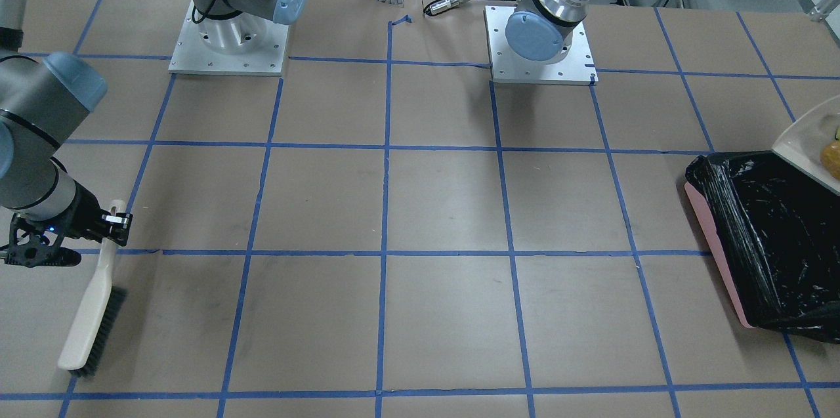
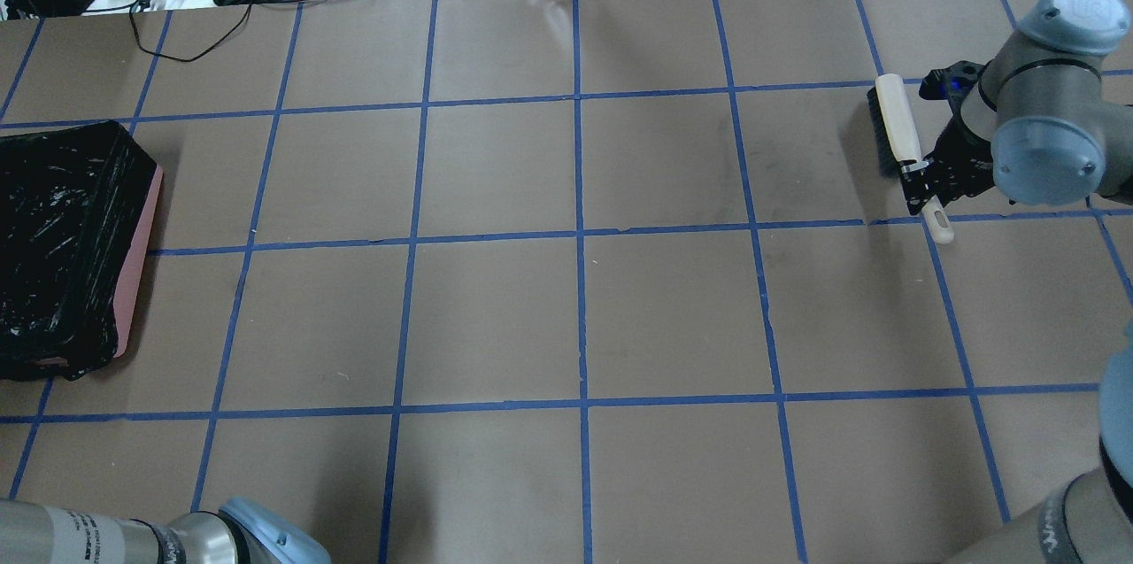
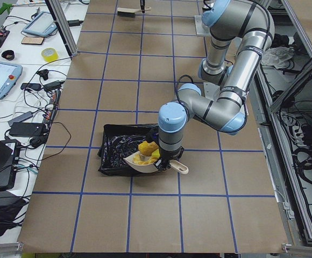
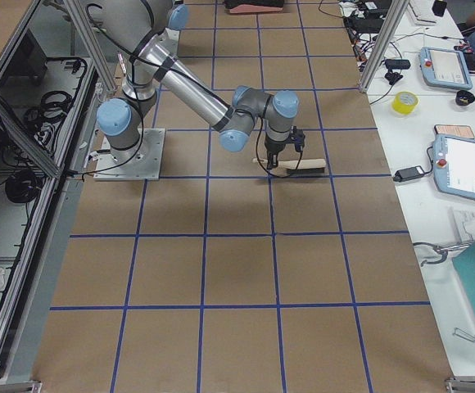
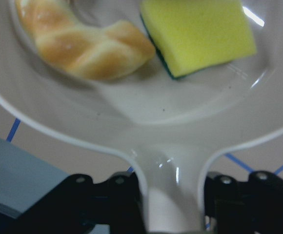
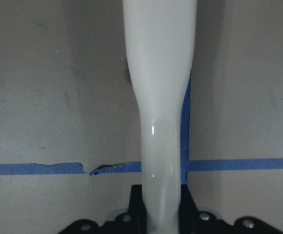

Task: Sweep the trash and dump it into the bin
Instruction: 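Tip the dustpan with the left gripper to dump the items into the bin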

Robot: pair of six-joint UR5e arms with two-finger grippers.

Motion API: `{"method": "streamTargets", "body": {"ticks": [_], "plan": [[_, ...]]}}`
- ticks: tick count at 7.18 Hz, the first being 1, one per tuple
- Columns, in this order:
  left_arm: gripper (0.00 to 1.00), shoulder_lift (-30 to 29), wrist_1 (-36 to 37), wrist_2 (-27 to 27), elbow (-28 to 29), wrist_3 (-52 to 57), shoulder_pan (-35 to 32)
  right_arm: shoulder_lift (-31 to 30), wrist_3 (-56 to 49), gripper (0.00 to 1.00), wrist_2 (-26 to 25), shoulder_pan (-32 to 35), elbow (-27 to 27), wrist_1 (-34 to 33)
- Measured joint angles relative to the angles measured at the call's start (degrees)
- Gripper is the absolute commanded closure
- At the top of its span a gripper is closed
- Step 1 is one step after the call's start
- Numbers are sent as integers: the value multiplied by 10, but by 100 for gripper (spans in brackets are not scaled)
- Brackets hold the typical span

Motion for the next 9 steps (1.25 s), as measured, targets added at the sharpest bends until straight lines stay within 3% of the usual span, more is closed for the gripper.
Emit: {"method": "streamTargets", "body": {"ticks": [2,5,7,9], "plan": [[100,-9,43,100,7,52,-59,0,3,1,-1,0,-1,-2],[100,-27,90,179,5,110,-100,-1,6,1,0,0,-3,-2],[100,-26,106,171,7,133,-110,0,10,1,5,0,-4,-2],[100,-21,87,92,9,139,-130,0,23,1,8,1,-4,2]]}}
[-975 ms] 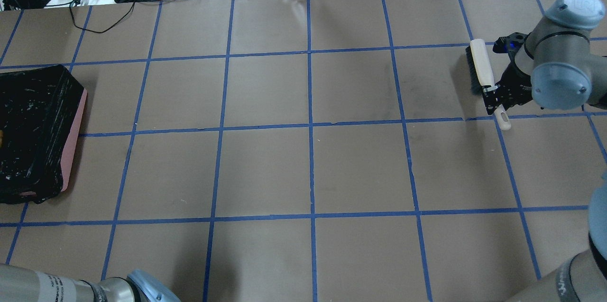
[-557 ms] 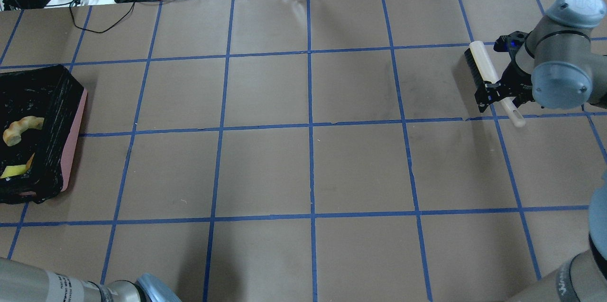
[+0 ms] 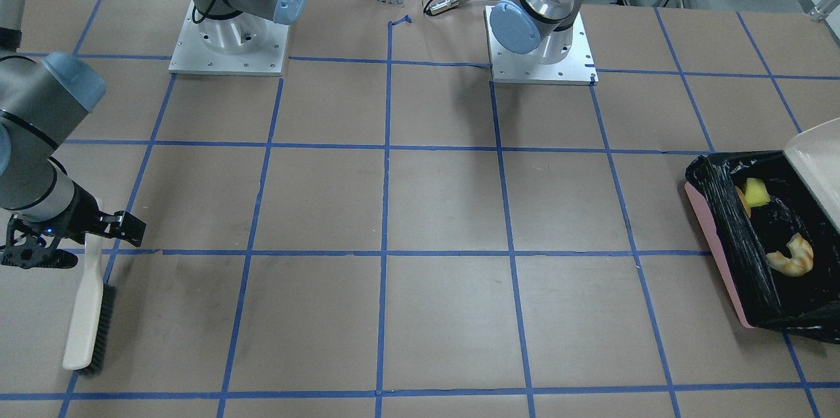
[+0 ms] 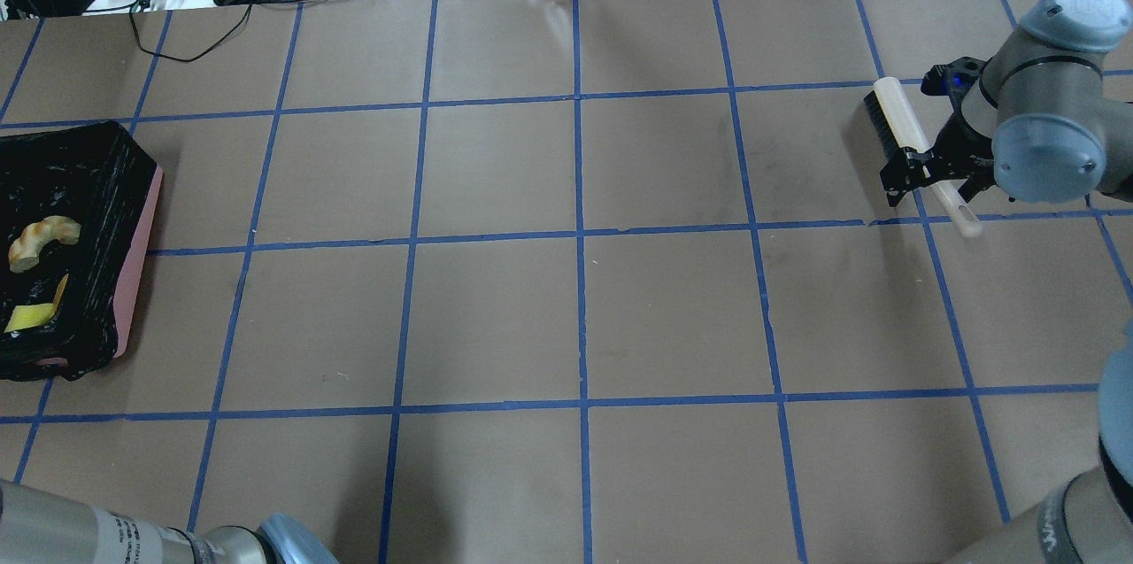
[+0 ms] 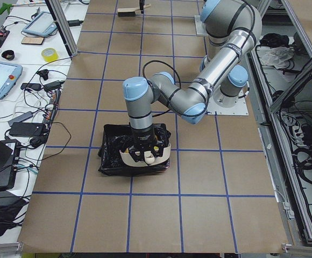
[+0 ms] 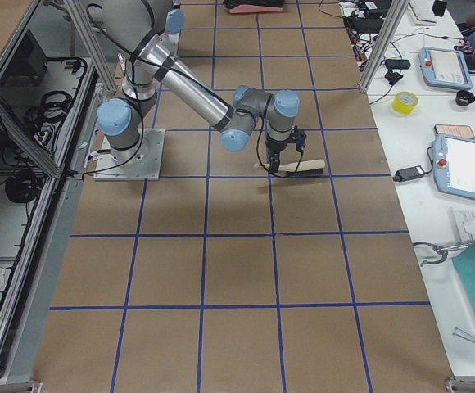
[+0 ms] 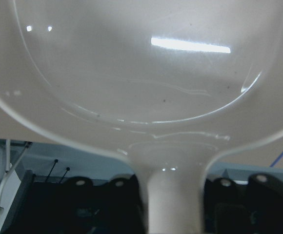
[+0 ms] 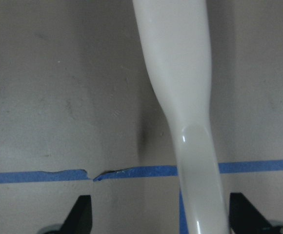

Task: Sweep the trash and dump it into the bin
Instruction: 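Tip the dustpan with the left gripper to dump the items into the bin, then lower the dustpan with the left gripper while the right sets down the brush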

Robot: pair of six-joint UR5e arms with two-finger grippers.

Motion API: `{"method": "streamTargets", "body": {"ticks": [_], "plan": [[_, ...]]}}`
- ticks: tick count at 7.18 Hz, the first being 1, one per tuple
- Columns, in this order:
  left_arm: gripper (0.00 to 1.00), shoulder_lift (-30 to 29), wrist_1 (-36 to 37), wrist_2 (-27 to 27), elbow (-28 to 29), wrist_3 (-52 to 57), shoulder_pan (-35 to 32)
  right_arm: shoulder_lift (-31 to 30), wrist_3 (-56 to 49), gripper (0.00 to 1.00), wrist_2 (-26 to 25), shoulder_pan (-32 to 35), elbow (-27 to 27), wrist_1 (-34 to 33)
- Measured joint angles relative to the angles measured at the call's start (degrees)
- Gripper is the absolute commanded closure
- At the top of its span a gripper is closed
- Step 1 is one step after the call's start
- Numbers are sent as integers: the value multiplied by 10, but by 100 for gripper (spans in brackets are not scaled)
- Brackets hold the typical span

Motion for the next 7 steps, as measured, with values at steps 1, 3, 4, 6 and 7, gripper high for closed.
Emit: {"method": "streamTargets", "body": {"ticks": [1,3,4,6,7], "plan": [[100,1,-12,-31,5,1,-36,-1,14,1,1,1,0,2],[100,2,-41,-105,21,-1,-123,-4,35,0,1,3,-4,6],[100,-4,-60,-160,22,-13,-154,-4,38,0,1,3,-7,7],[100,-32,-117,-258,15,-57,-199,-5,51,0,2,6,-10,9],[100,-55,-128,-287,14,-83,-224,-6,59,0,2,7,-10,10]]}}
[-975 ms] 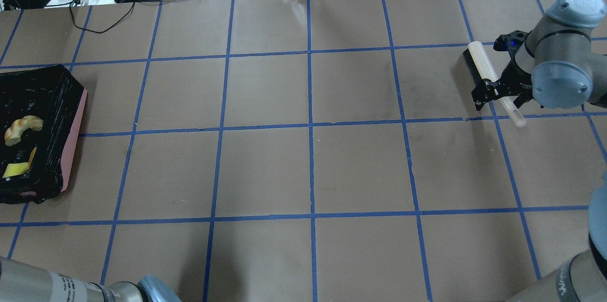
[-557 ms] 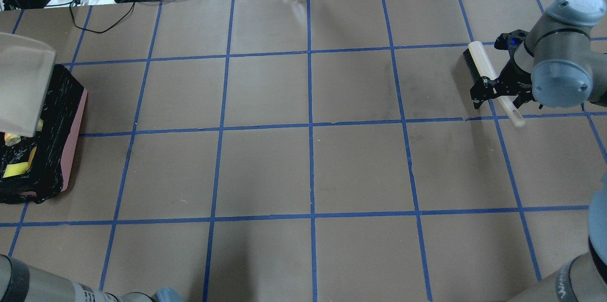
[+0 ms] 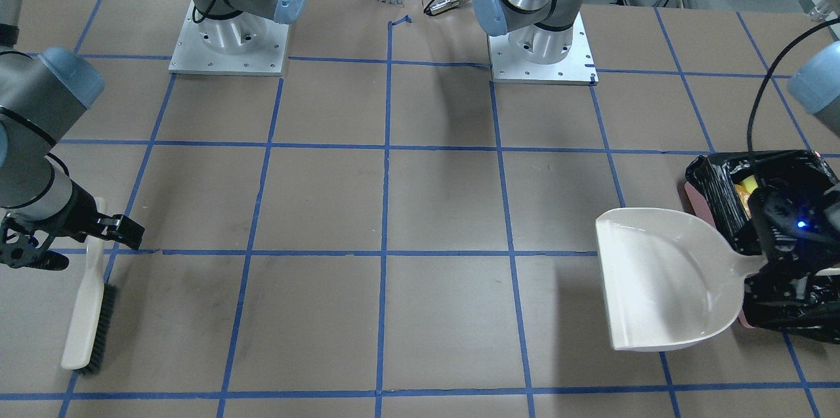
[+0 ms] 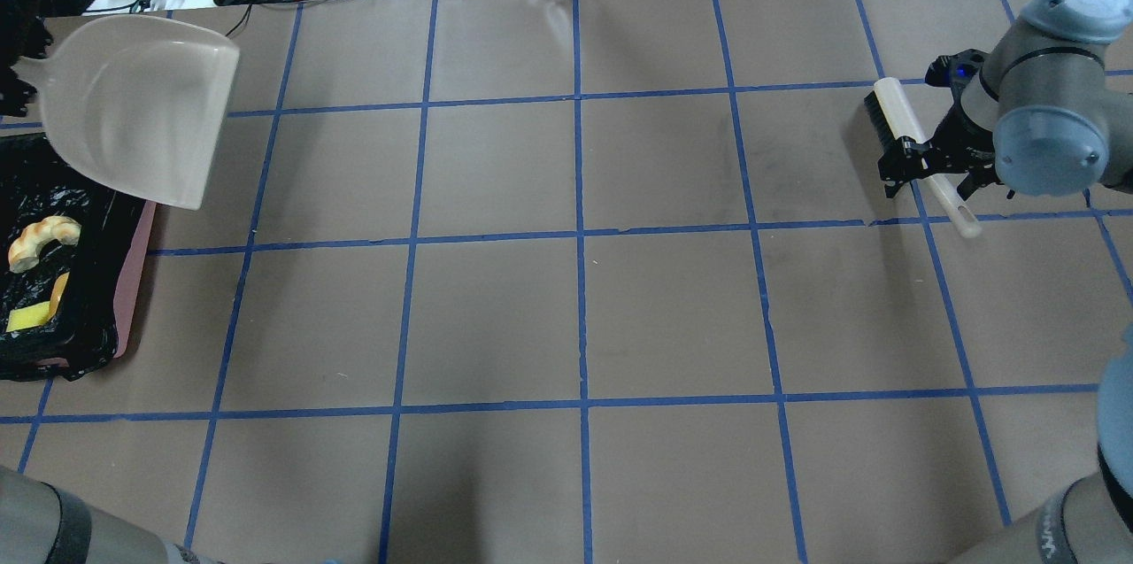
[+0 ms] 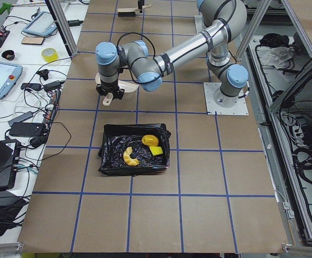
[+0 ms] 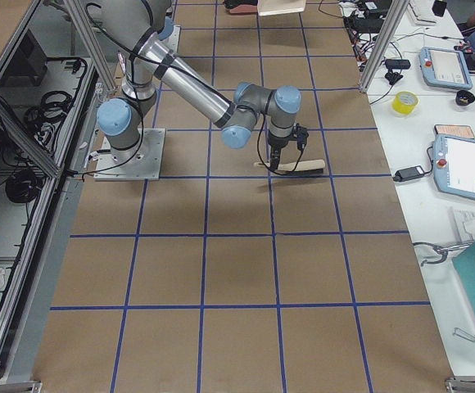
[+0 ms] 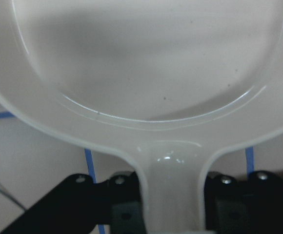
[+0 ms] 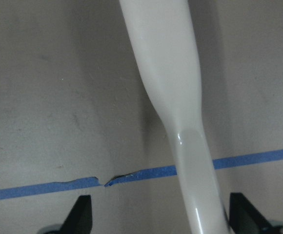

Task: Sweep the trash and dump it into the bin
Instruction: 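Lower the dustpan with the left gripper while the right sets down the brush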

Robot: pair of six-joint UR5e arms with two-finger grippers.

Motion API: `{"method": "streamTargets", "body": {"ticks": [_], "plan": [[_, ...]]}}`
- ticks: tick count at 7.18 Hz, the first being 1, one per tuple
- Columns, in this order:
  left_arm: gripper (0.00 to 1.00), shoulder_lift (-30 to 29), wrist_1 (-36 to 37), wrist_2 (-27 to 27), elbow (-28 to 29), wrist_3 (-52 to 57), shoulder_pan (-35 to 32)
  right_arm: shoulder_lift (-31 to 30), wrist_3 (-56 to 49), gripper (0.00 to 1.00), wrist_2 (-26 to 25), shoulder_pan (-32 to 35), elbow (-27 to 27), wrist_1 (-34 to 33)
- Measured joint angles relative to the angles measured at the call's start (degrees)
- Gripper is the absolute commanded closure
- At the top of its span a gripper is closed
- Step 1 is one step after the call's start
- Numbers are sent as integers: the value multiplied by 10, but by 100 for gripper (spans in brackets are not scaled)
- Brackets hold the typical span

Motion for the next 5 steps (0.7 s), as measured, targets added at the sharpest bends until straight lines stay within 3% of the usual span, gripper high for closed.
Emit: {"method": "streamTargets", "body": {"ticks": [5], "plan": [[100,-88,74,-15,-2,-145,-100,-3,29,0,0,14,-2,2]]}}
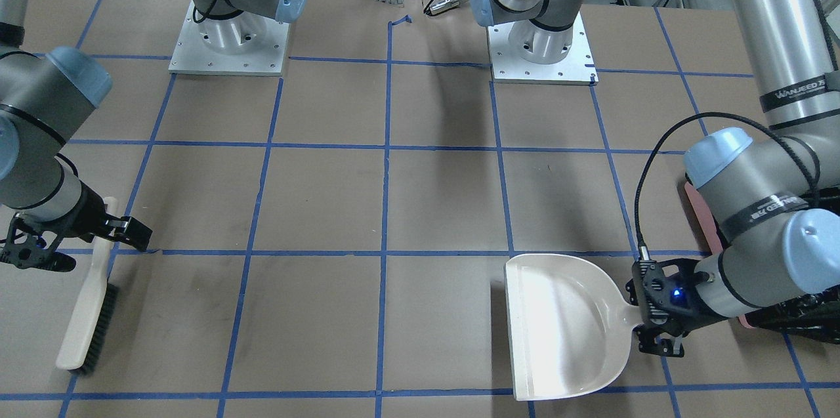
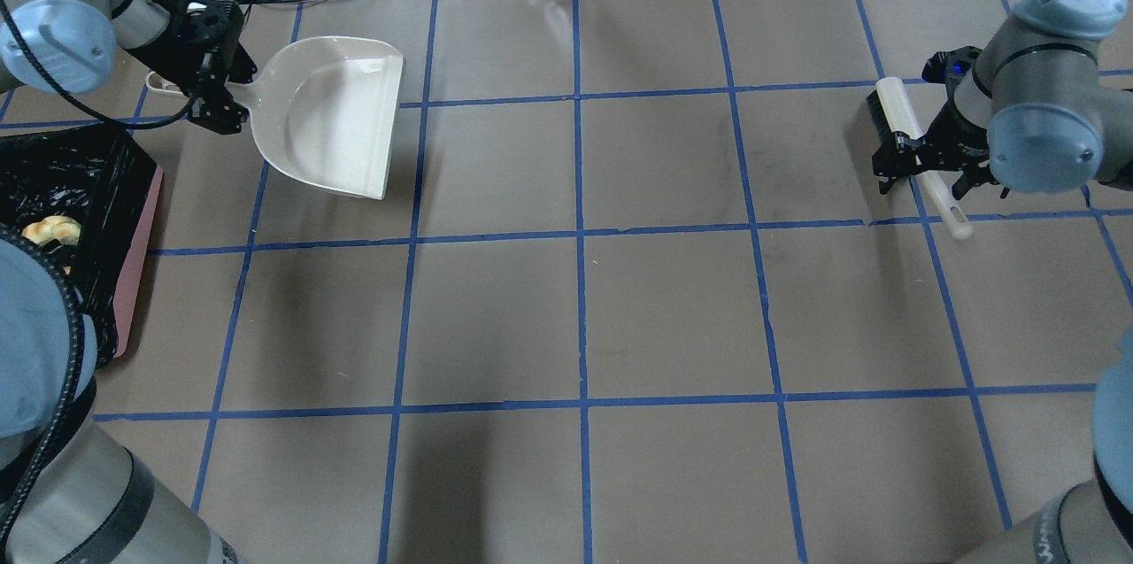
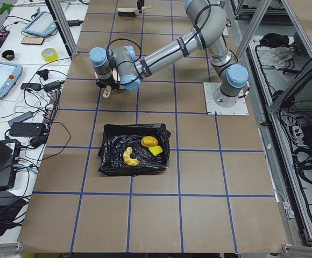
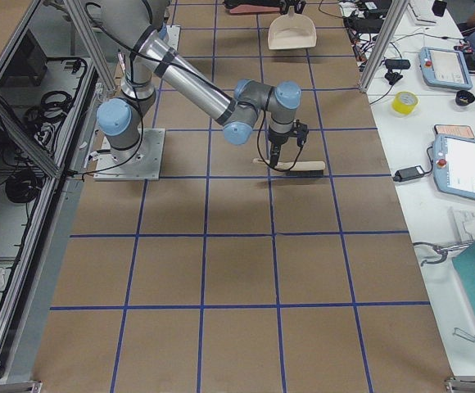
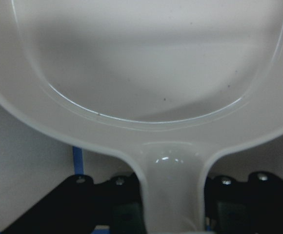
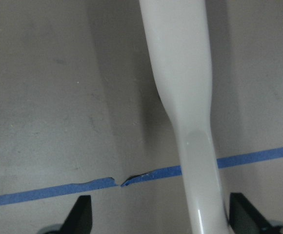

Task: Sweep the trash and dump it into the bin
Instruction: 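Lower the dustpan with the left gripper while the right sets down the brush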

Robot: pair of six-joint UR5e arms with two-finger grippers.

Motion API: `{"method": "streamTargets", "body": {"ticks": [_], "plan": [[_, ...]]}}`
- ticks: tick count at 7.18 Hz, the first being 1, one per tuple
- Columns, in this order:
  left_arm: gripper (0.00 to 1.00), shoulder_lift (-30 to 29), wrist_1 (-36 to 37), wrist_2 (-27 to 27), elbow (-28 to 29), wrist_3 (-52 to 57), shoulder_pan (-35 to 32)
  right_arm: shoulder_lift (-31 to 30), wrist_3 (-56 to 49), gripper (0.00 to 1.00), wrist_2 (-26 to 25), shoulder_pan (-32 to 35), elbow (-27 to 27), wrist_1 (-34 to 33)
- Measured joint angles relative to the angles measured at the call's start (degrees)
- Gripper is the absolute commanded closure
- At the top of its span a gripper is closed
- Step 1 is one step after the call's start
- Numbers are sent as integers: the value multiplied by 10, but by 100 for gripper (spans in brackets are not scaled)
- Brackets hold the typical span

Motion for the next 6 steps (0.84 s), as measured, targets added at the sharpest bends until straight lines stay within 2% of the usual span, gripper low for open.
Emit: {"method": "streamTargets", "body": {"ticks": [2,4,6], "plan": [[100,-19,24,3,-1,-11,-16,-13,1,0,-3,1,-14,32],[100,-29,30,3,-6,2,-19,-49,1,0,-10,1,-40,112],[27,-37,39,3,-13,4,-20,-106,1,0,-15,2,-69,202]]}}
